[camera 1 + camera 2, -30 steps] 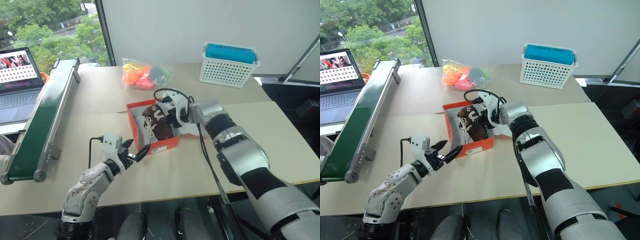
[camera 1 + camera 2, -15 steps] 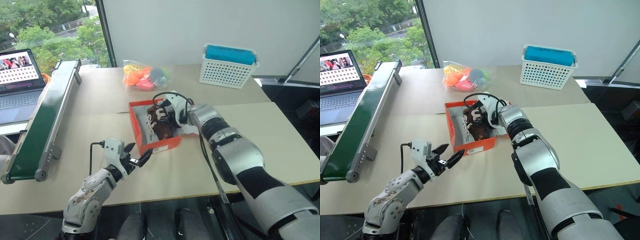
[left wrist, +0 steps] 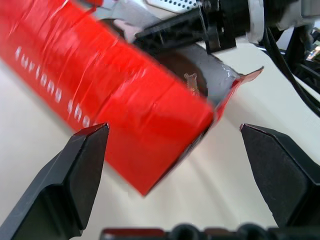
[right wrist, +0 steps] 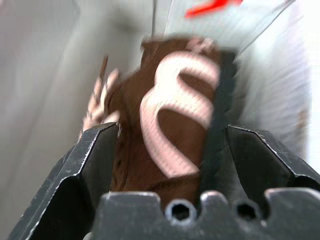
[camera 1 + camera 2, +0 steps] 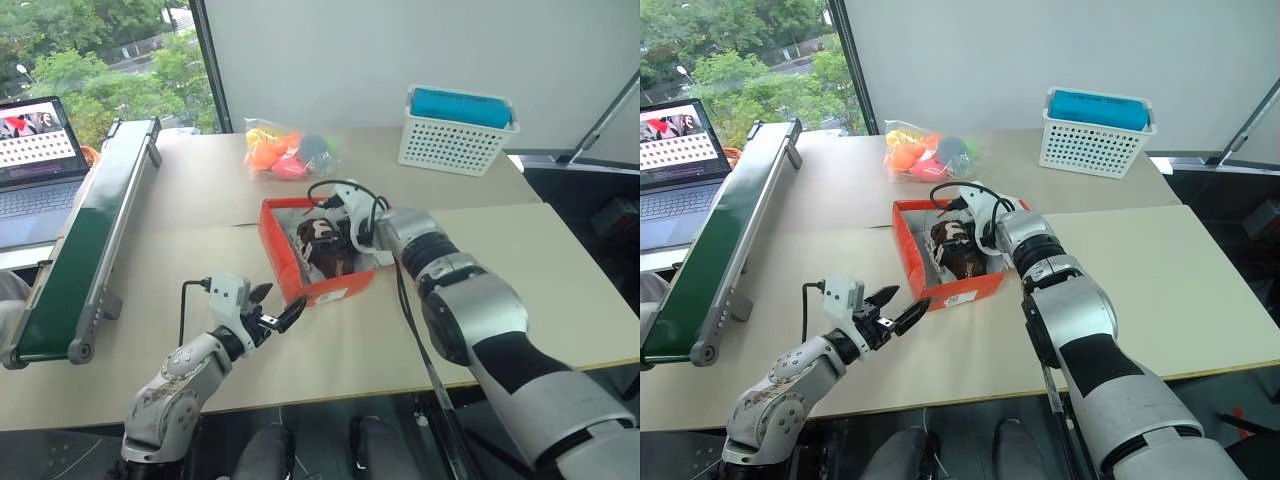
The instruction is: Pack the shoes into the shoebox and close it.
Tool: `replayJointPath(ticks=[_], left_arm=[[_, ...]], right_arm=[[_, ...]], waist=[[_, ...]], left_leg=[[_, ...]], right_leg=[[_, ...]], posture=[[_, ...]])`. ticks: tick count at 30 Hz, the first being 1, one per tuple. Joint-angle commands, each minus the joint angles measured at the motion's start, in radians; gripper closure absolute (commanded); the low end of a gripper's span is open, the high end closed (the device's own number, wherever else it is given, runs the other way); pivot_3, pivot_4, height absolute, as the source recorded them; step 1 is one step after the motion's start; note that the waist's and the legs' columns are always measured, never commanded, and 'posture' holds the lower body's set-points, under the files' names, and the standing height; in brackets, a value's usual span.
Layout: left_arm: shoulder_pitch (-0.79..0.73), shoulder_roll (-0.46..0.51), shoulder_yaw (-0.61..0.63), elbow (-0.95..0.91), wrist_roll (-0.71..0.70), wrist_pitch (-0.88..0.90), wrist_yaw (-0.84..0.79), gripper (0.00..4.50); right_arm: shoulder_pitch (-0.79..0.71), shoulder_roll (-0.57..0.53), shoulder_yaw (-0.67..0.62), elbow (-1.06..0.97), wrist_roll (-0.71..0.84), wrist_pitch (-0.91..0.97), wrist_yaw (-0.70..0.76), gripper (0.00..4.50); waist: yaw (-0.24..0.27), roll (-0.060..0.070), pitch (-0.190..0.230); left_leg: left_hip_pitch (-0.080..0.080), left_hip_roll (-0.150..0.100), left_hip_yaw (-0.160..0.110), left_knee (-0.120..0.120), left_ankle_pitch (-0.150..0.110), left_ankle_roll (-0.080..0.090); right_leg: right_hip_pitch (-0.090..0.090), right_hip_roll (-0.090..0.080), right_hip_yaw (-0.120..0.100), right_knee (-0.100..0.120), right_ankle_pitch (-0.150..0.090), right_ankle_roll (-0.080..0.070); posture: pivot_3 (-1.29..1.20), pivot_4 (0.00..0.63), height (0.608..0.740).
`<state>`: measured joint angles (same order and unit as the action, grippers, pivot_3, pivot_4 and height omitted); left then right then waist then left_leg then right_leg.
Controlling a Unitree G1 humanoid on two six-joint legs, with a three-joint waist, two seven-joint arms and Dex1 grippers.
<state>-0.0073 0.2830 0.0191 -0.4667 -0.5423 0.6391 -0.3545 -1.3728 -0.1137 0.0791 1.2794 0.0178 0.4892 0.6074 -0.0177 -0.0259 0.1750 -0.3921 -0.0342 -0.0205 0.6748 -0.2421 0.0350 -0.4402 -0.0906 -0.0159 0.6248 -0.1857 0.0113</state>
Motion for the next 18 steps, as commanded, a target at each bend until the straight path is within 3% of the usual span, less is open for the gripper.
replayJointPath(ticks=[1,8,11,14,18], left_arm=[[-0.03,0.015,0.008,-0.007,-0.001,-0.012,-0.018,0.0],[-0.073,0.067,0.079,0.041,0.029,-0.051,-0.021,0.0],[-0.077,0.104,0.175,0.078,0.04,-0.08,-0.003,0.0],[-0.079,0.161,0.343,0.155,0.044,-0.118,0.029,0.0],[-0.064,0.24,0.441,0.199,0.037,-0.126,-0.001,0.0]], right_arm=[[-0.063,-0.029,-0.023,-0.082,0.0,-0.002,0.0,0.4],[-0.067,-0.076,-0.153,-0.278,0.124,0.147,0.024,0.4],[0.083,-0.098,-0.165,-0.655,0.22,0.258,0.097,0.4],[0.363,-0.121,-0.184,-1.165,0.386,0.412,0.134,0.4],[0.571,-0.145,-0.176,-1.443,0.453,0.496,0.088,0.19]], waist=[[0.0,0.0,0.0],[0.001,0.0,0.0],[0.001,0.0,0.0],[0.004,0.0,0.0],[0.005,0.0,0.0]], left_leg=[[0.0,0.0,0.0,0.0,0.0,0.0],[0.0,0.0,0.0,0.0,0.0,0.0],[-0.002,0.001,0.0,0.0,0.0,0.0],[-0.003,0.002,-0.001,0.0,-0.001,0.0],[-0.007,0.0,-0.002,0.001,-0.002,0.001]], right_leg=[[0.0,0.0,0.0,0.0,0.0,0.0],[0.0,0.0,0.0,0.0,0.0,0.0],[-0.002,0.0,-0.001,0.0,0.0,0.0],[-0.002,0.0,-0.002,-0.001,0.0,0.0],[-0.006,-0.001,-0.001,0.001,0.0,0.001]], posture=[[0.0,0.15,0.74],[0.0,0.15,0.74],[0.0,0.15,0.74],[0.0,0.15,0.74],[0.0,0.15,0.74]])
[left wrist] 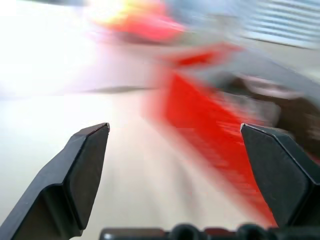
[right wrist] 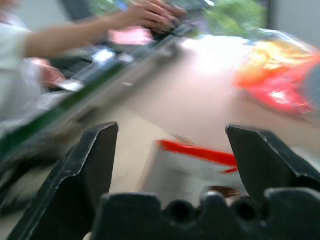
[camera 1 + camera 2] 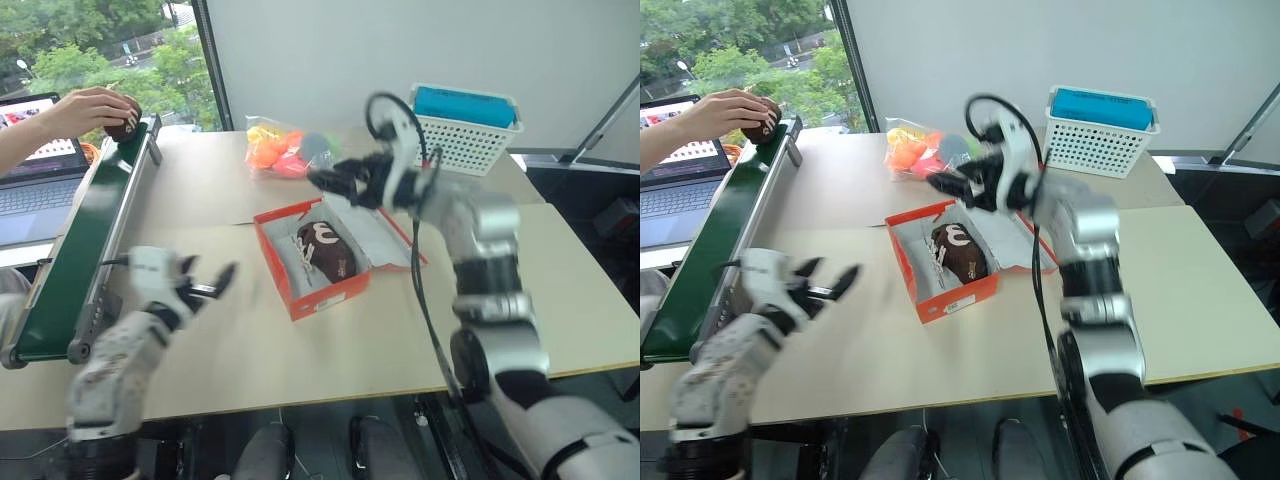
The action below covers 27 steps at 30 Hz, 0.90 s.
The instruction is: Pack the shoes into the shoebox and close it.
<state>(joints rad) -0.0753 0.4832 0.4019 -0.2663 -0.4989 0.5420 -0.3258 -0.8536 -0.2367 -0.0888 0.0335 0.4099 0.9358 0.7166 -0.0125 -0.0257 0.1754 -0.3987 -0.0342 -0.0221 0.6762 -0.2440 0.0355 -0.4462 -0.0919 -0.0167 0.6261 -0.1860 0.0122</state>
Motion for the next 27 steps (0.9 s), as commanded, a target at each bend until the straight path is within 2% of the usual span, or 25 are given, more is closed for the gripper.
replayJointPath(ticks=[1,6,12,19,27], left_arm=[[0.008,0.057,0.081,0.016,-0.011,-0.035,-0.044,0.0],[0.013,0.114,0.157,0.127,-0.006,-0.071,-0.087,0.0],[-0.011,0.161,0.19,0.249,0.044,-0.098,-0.052,0.0],[0.004,0.222,0.211,0.372,0.084,-0.109,-0.062,0.0],[0.024,0.268,0.253,0.441,0.069,-0.156,-0.137,0.0]], right_arm=[[0.085,-0.028,0.007,-0.239,0.066,0.05,-0.025,0.19],[0.157,-0.082,0.149,-0.371,0.048,-0.035,0.039,0.19],[0.195,-0.183,0.368,-0.372,-0.107,-0.31,0.141,0.19],[0.21,-0.18,0.412,-0.357,-0.088,-0.325,0.188,0.19],[0.262,-0.149,0.415,-0.378,-0.1,-0.295,0.12,0.19]], waist=[[0.0,0.0,0.0],[-0.006,0.0,0.0],[-0.002,-0.001,0.0],[-0.001,-0.006,0.0],[0.0,-0.008,-0.001]], left_leg=[[-0.001,-0.001,0.001,0.001,0.0,0.0],[0.0,0.001,0.002,0.001,0.0,0.0],[0.0,0.002,0.003,0.001,0.001,-0.002],[0.0,0.002,0.003,0.001,0.001,-0.002],[-0.003,0.003,0.003,0.0,0.0,-0.003]], right_leg=[[-0.001,-0.001,0.001,0.0,0.001,0.001],[-0.002,0.002,0.002,0.0,0.001,0.001],[-0.003,0.003,0.002,0.0,0.0,0.001],[-0.004,0.001,0.002,0.0,0.001,0.0],[-0.008,-0.003,0.003,0.0,0.002,-0.001]], posture=[[0.0,0.15,0.74],[0.0,0.15,0.74],[0.0,0.15,0.74],[0.0,0.15,0.74],[0.0,0.15,0.74]])
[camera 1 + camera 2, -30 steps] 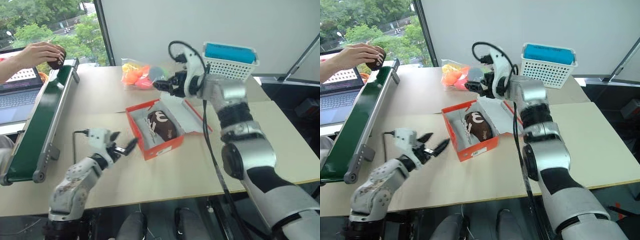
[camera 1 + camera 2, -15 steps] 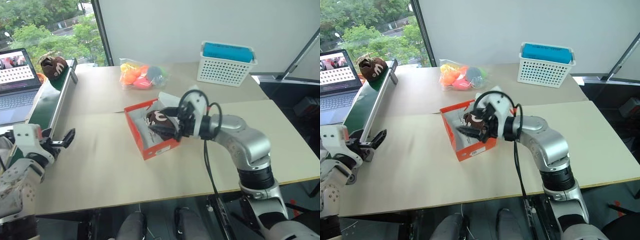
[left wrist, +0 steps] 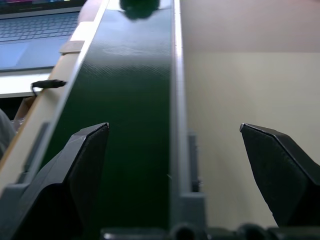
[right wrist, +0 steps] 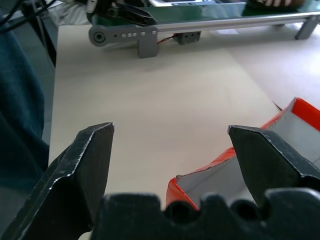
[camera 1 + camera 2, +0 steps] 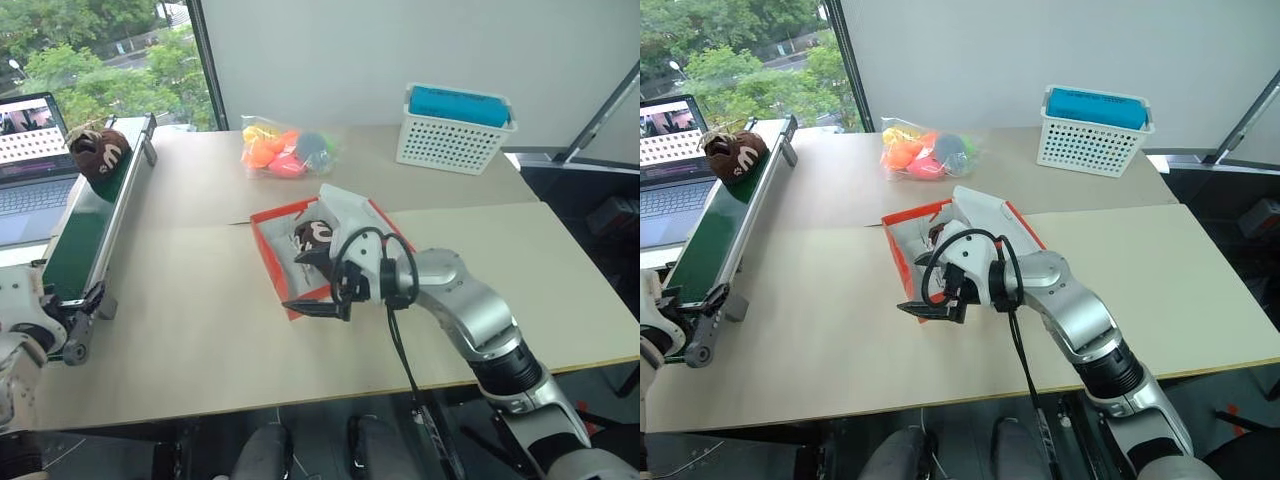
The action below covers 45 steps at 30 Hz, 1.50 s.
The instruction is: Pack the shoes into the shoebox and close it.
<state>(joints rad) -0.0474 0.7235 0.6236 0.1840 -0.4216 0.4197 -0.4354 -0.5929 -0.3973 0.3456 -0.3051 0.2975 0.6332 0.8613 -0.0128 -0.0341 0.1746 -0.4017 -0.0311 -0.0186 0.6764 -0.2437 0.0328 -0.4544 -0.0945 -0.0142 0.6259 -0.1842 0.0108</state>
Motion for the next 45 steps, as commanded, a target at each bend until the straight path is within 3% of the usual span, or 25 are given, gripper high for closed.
replayJointPath(ticks=[1,15,27,45], left_arm=[[-0.004,0.027,0.03,-0.01,-0.007,-0.038,-0.032,0.0],[-0.002,0.033,0.017,0.021,0.037,-0.067,-0.047,0.0],[-0.049,0.068,0.065,0.185,0.072,-0.161,0.013,0.0],[-0.088,0.065,0.03,0.332,0.069,-0.252,-0.008,0.0]], right_arm=[[0.006,0.015,-0.024,-0.041,0.014,0.013,-0.032,0.19],[0.046,0.036,-0.049,-0.01,0.004,0.06,-0.137,0.19],[0.046,0.045,-0.043,0.028,-0.019,0.039,-0.178,0.19],[0.045,0.052,-0.045,0.034,-0.032,0.059,-0.21,0.19]], waist=[[0.001,0.0,0.0],[0.0,0.0,0.0],[0.0,-0.001,-0.001],[0.0,-0.002,-0.001]], left_leg=[[-0.001,0.0,0.0,0.0,0.0,0.0],[-0.002,0.001,0.001,0.0,0.0,0.0],[-0.001,0.001,0.002,0.001,0.0,0.0],[-0.001,0.002,0.002,0.001,0.0,0.0]], right_leg=[[-0.001,0.0,0.0,0.0,0.0,0.0],[-0.002,0.0,0.0,0.0,0.001,-0.002],[-0.002,0.002,0.0,0.0,0.002,-0.002],[-0.002,0.002,0.0,0.001,0.002,-0.003]], posture=[[0.0,0.15,0.74],[0.0,0.15,0.74],[0.0,0.15,0.74],[0.0,0.15,0.74]])
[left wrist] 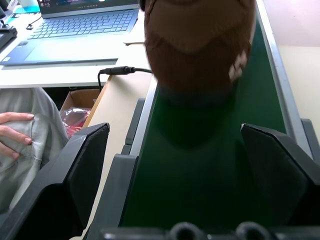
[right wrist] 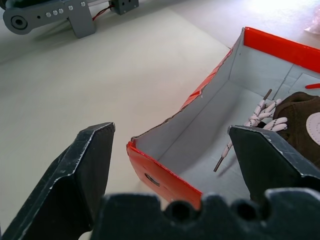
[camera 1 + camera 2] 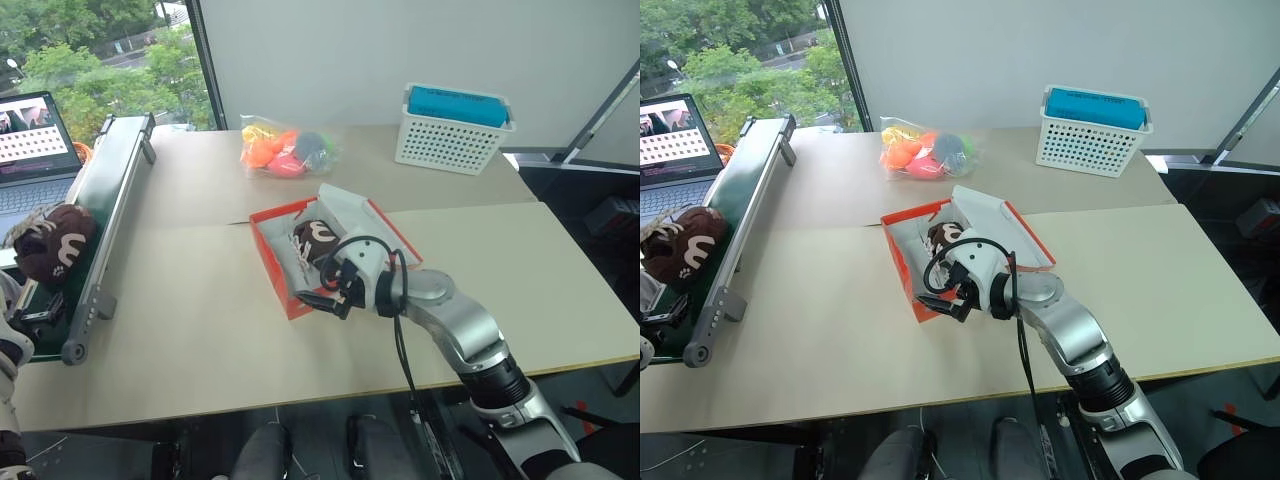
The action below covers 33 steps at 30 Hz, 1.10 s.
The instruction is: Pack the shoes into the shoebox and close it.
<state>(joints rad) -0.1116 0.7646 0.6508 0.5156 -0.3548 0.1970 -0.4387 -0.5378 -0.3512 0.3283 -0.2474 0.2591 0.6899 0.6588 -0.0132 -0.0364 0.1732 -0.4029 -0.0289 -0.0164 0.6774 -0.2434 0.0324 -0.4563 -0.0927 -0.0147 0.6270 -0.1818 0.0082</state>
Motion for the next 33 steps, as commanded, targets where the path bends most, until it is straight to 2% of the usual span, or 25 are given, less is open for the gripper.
replayJointPath(ticks=[1,7,9,10,11,13,16,18,21,23,24,27,29,33], left_arm=[[-0.033,0.02,-0.006,0.006,0.005,-0.032,-0.005,0.0],[-0.055,-0.023,-0.041,-0.025,-0.004,-0.039,-0.007,0.0],[-0.052,-0.046,-0.048,-0.066,-0.019,-0.032,-0.011,0.53],[-0.051,-0.054,-0.05,-0.081,-0.024,-0.024,-0.012,0.64],[-0.05,-0.061,-0.052,-0.094,-0.025,-0.015,-0.011,1.03],[-0.051,-0.074,-0.05,-0.122,-0.035,0.004,-0.01,1.47],[-0.067,-0.11,-0.027,-0.218,-0.115,0.053,-0.027,1.53],[-0.094,-0.156,-0.011,-0.339,-0.242,0.145,-0.032,1.53],[-0.12,-0.225,-0.043,-0.52,-0.417,0.289,-0.026,1.53],[-0.158,-0.313,-0.105,-0.644,-0.54,0.375,0.013,1.53],[-0.17,-0.342,-0.127,-0.684,-0.574,0.404,0.03,1.53],[-0.226,-0.514,-0.266,-0.791,-0.647,0.451,0.117,1.53],[-0.243,-0.577,-0.31,-0.821,-0.664,0.463,0.158,1.53],[-0.231,-0.638,-0.378,-0.84,-0.667,0.472,0.186,1.53]], right_arm=[[-0.01,0.006,-0.028,-0.024,0.004,0.001,-0.009,0.19],[-0.012,0.008,-0.029,-0.02,0.0,-0.003,-0.015,0.19],[-0.015,0.011,-0.029,-0.019,-0.001,-0.002,-0.018,0.0],[-0.015,0.011,-0.029,-0.019,-0.001,-0.003,-0.018,0.0],[-0.016,0.012,-0.029,-0.019,-0.001,-0.003,-0.019,0.0],[-0.019,0.012,-0.03,-0.017,-0.001,-0.004,-0.018,0.0],[-0.03,0.009,-0.033,-0.007,-0.007,-0.005,-0.019,0.0],[-0.055,0.019,-0.052,0.009,-0.001,0.012,-0.033,0.0],[-0.133,0.111,-0.173,0.051,0.09,0.132,-0.109,0.0],[-0.244,0.251,-0.376,0.135,0.236,0.279,-0.238,0.0],[-0.285,0.302,-0.453,0.165,0.289,0.336,-0.287,0.0],[-0.424,0.459,-0.725,0.296,0.482,0.533,-0.477,0.0],[-0.463,0.498,-0.801,0.314,0.533,0.592,-0.554,0.0],[-0.485,0.52,-0.832,0.298,0.606,0.632,-0.654,0.0]], waist=[[0.0,0.0,0.0],[0.001,0.0,0.0],[0.005,0.0,0.0],[0.01,-0.001,0.0],[0.015,-0.001,0.0],[0.024,-0.001,-0.001],[0.028,-0.001,-0.001],[0.027,-0.002,-0.001],[0.021,-0.005,-0.001],[0.016,-0.005,-0.001],[0.014,-0.005,-0.001],[0.01,-0.004,-0.001],[0.012,-0.005,-0.001],[-0.005,-0.004,-0.001]], left_leg=[[0.0,0.0,0.0,0.0,0.0,0.0],[0.0,0.0,0.0,0.0,0.0,0.0],[0.0,0.0,0.0,0.0,0.0,0.0],[0.0,0.0,0.0,0.0,0.0,0.0],[0.0,0.0,0.0,0.001,0.0,0.0],[0.0,0.0,0.0,0.001,0.0,0.0],[0.0,0.0,-0.001,0.002,0.001,-0.001],[0.0,0.0,-0.001,0.002,0.001,-0.001],[-0.002,0.0,-0.001,0.003,0.001,-0.001],[-0.002,0.0,0.0,0.003,0.001,-0.001],[-0.002,0.0,0.0,0.003,0.001,-0.001],[-0.002,0.001,0.0,0.003,0.001,-0.001],[-0.002,0.0,0.0,0.002,0.001,-0.001],[-0.004,0.0,0.003,0.002,0.0,0.0]], right_leg=[[0.0,0.0,0.0,0.0,0.0,0.0],[0.0,0.0,0.0,0.001,0.0,0.0],[0.0,0.0,0.0,0.001,0.0,0.0],[0.0,0.0,-0.001,0.001,0.0,0.0],[0.0,0.0,-0.001,0.001,0.0,0.0],[0.001,0.0,-0.001,0.002,0.001,0.0],[0.001,0.001,-0.002,0.002,0.001,0.0],[0.001,0.001,-0.002,0.001,0.001,0.0],[0.0,0.001,-0.001,0.001,0.002,0.0],[0.0,0.001,0.0,0.002,0.003,0.0],[0.0,0.001,0.001,0.002,0.003,0.0],[0.0,0.002,0.001,0.002,0.004,-0.001],[0.001,0.003,0.001,0.002,0.004,0.0],[-0.001,0.004,0.003,0.003,0.004,0.001]], posture=[[0.0,0.15,0.74],[0.0,0.15,0.74],[0.0,0.15,0.74],[0.0,0.15,0.74],[0.0,0.15,0.74],[0.0,0.15,0.74],[0.0,0.15,0.74],[0.0,0.15,0.74],[0.0,0.15,0.74],[0.0,0.15,0.74],[0.0,0.15,0.74],[0.0,0.15,0.74],[0.0,0.15,0.74],[0.0,0.15,0.74]])
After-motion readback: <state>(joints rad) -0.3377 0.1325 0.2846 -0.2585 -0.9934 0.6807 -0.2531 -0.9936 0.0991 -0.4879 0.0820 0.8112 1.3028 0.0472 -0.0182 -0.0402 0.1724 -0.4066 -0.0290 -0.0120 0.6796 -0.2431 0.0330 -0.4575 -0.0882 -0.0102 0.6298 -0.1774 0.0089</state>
